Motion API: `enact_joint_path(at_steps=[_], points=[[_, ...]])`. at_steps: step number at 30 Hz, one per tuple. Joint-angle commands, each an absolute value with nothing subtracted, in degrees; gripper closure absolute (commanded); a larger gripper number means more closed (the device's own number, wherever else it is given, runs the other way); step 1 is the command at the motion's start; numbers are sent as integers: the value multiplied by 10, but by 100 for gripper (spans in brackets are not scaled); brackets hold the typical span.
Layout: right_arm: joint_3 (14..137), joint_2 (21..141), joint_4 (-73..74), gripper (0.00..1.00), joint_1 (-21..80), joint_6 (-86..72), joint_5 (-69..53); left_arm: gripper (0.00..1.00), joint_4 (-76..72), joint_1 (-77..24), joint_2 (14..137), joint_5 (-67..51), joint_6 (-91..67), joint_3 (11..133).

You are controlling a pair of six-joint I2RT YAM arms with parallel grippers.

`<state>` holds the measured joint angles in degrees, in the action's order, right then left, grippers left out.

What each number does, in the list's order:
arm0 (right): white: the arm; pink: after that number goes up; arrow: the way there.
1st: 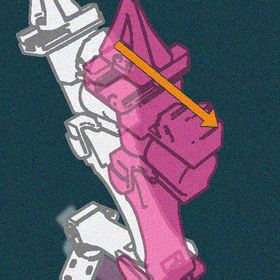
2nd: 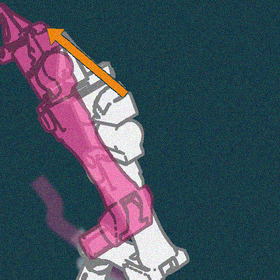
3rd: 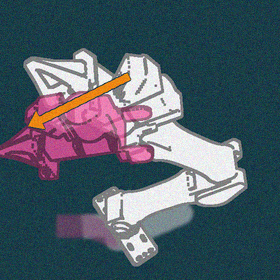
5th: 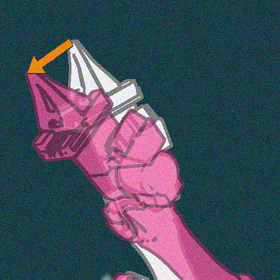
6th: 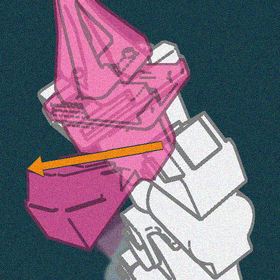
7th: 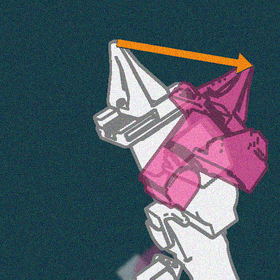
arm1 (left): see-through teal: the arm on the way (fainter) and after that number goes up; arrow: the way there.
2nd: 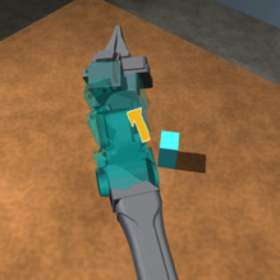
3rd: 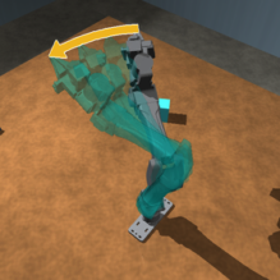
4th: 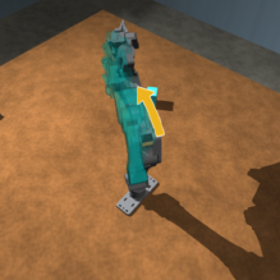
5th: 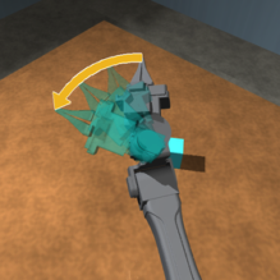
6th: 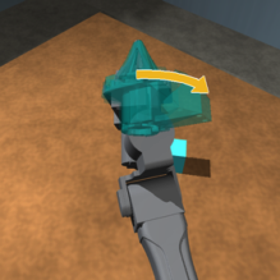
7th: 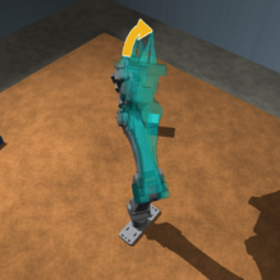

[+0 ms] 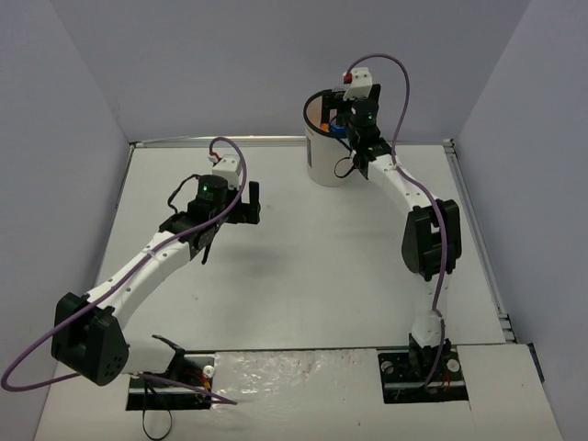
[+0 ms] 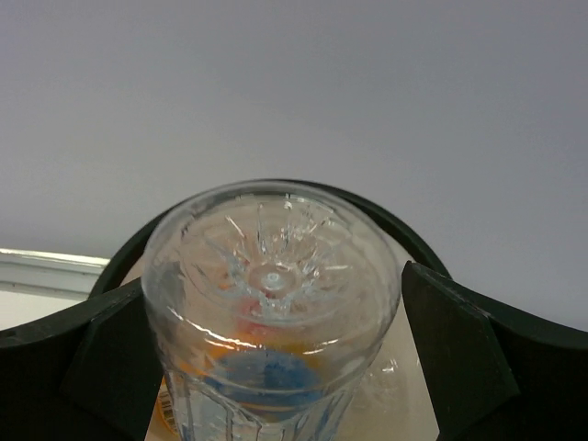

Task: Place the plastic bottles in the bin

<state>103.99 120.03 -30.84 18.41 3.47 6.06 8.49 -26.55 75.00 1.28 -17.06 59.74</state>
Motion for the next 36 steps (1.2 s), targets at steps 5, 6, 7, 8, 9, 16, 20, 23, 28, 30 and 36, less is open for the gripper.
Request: enact_joint_path(at_steps=[5, 6, 7, 8, 9, 16, 20, 23, 28, 30, 36], points=[[1115, 1114, -340, 0, 179, 45, 89, 3, 78, -259, 737, 19, -186, 637], [1118, 1109, -335, 0, 177, 46, 94, 3, 82, -258, 737, 22, -188, 641], [1117, 1104, -329, 0, 176, 42, 104, 3, 88, -257, 737, 27, -191, 643], [1113, 1092, -321, 0, 173, 37, 116, 3, 94, -255, 737, 32, -195, 645], [1107, 1075, -309, 0, 169, 33, 128, 3, 99, -253, 737, 39, -201, 647], [1000, 930, -129, 0, 149, -65, 314, 3, 119, -203, 729, 48, -245, 631], [796, 803, -123, 0, 136, -146, 384, 3, 174, -155, 723, 80, -287, 640], [686, 723, -108, 0, 129, -211, 395, 3, 218, -137, 720, 126, -296, 647], [531, 643, -86, 0, 128, -278, 326, 3, 238, -125, 709, 153, -301, 637], [498, 640, -82, 0, 129, -303, 330, 3, 238, -125, 700, 156, -301, 631], [475, 643, -76, 0, 129, -318, 336, 3, 240, -125, 681, 171, -302, 619]])
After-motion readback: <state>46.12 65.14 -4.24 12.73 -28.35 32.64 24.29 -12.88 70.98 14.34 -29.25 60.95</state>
